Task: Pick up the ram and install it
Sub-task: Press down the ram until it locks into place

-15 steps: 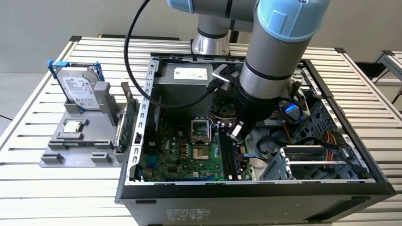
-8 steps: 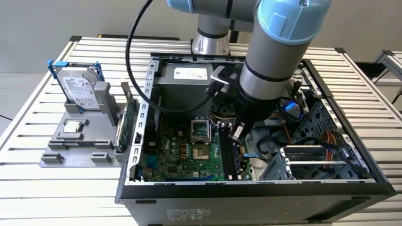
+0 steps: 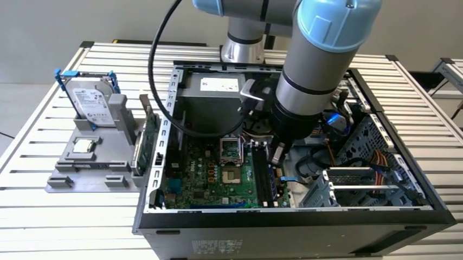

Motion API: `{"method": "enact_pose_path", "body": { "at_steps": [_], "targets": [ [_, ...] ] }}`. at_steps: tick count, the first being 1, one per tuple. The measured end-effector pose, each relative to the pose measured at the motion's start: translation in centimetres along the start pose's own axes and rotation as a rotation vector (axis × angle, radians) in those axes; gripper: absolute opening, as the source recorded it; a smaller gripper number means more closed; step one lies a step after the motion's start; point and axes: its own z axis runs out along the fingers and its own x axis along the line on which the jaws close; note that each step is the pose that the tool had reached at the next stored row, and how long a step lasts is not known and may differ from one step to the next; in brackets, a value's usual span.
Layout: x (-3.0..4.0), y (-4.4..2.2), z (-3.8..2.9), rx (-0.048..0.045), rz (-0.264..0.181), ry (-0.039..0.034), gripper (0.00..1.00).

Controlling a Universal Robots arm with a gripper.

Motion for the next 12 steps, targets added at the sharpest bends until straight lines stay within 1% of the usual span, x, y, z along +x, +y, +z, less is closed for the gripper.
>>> {"method": "enact_pose_path", "body": {
  "at_steps": [12],
  "targets": [
    [0.00, 0.00, 0.11, -0.0072, -0.218, 0.0031, 0.00]
  ]
}}
